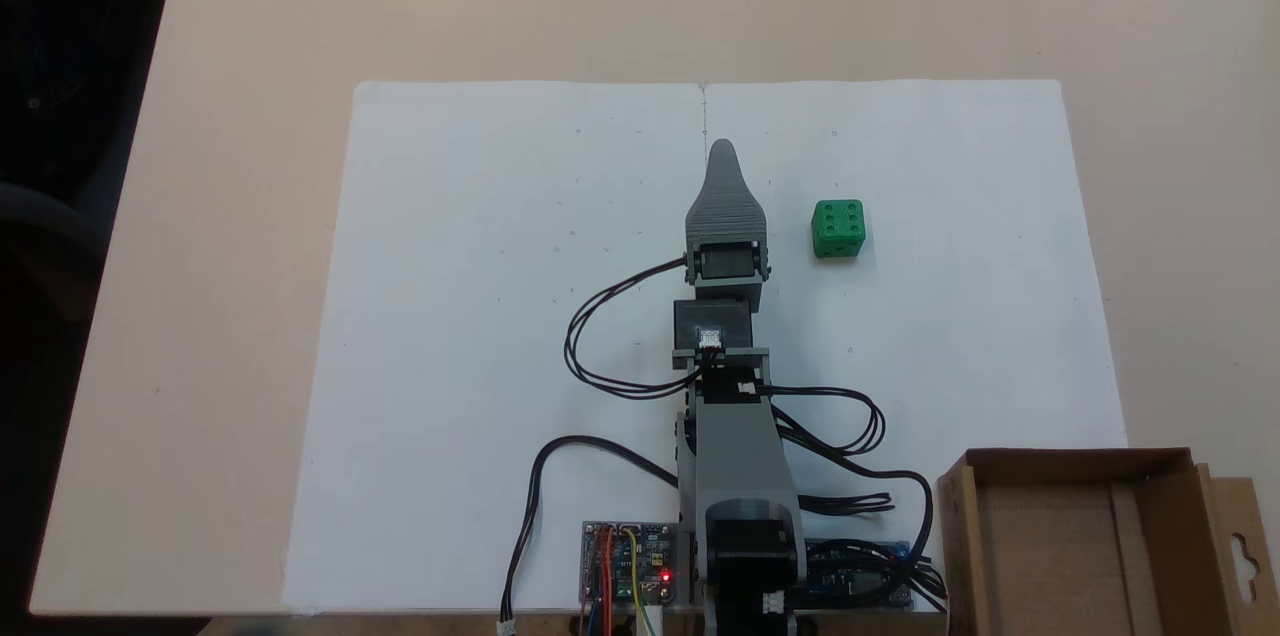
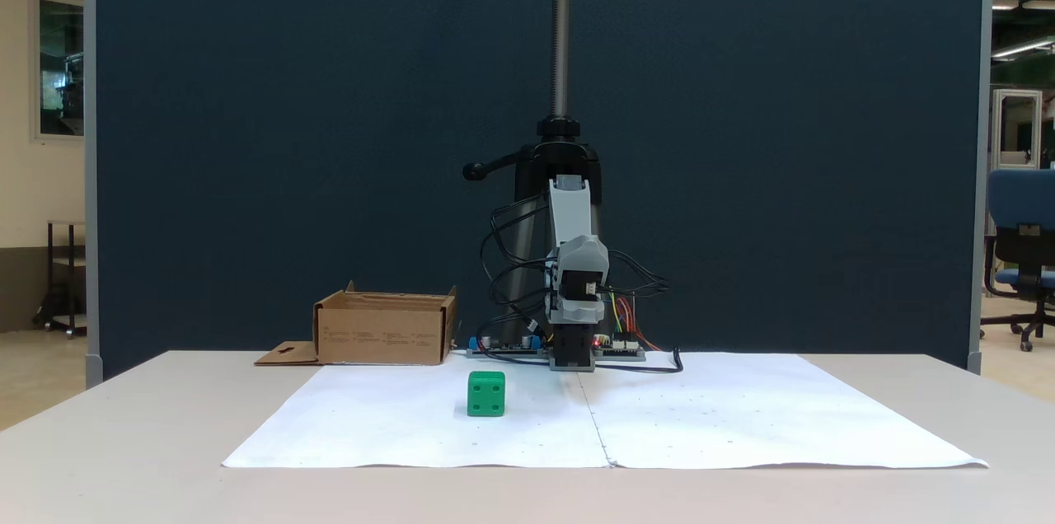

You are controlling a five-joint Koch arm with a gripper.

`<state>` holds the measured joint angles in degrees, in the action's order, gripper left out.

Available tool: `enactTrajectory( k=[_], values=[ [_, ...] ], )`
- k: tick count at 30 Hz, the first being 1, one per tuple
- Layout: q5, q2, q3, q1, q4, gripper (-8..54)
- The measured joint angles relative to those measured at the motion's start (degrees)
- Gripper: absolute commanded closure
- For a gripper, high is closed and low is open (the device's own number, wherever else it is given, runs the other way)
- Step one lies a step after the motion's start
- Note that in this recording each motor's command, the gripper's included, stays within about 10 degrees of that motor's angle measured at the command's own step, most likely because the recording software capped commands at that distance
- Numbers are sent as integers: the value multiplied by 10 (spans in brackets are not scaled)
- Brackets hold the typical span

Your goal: Grasp a green dice and put it in the bin.

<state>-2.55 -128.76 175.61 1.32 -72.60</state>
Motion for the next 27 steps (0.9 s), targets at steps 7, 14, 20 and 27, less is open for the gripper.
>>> enactTrajectory(
  k=[7,14,20,27],
  values=[
    [0,0,-1,0,0,11],
    [0,0,0,0,1,13],
    [0,0,0,0,0,17],
    [0,0,0,0,0,26]
  ],
)
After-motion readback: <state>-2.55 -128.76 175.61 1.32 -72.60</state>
